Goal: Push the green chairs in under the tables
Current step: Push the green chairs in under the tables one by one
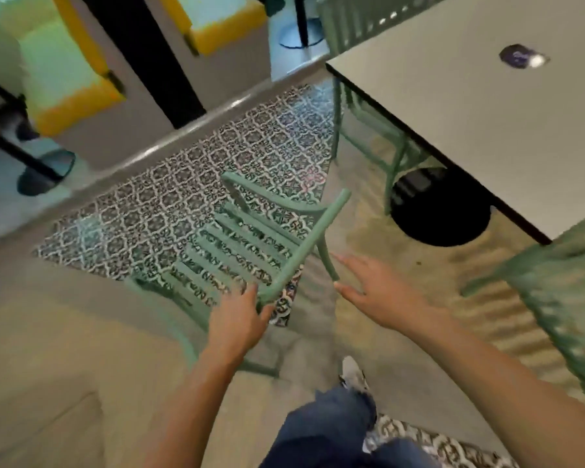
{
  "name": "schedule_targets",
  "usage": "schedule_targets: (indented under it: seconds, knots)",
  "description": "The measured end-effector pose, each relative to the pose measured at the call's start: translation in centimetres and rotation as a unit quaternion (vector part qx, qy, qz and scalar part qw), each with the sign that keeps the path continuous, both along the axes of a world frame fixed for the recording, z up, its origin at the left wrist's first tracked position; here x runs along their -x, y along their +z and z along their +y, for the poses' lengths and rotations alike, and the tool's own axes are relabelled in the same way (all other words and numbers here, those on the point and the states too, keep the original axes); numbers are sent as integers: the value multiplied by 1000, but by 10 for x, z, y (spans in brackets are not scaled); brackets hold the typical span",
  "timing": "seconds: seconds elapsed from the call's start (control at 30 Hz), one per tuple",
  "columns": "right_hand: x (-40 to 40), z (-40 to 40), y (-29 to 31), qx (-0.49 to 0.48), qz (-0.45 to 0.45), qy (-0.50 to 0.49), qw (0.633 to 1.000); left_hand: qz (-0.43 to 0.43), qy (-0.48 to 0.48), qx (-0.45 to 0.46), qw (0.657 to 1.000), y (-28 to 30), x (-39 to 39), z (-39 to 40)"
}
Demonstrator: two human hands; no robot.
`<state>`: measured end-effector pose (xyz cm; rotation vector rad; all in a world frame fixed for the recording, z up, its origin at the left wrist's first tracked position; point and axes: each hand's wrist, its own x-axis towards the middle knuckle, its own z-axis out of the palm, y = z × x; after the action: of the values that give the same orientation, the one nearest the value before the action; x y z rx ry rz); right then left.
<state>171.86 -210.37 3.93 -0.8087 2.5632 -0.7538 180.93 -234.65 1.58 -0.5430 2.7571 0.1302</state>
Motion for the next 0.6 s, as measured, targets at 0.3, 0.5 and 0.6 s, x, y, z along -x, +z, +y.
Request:
schedule_targets:
  seconds: [0.3,0.5,0.6]
  knots:
    - [102,-65,-10,-48,99,244,963,-25,105,-127,986,-17,7,7]
    - [142,-91,-33,-152,97,396,901,0,209,-169,963,-22,-19,7]
    - [164,-86,-41,-178,91,431,880,9,249,-149,957,-27,-28,8]
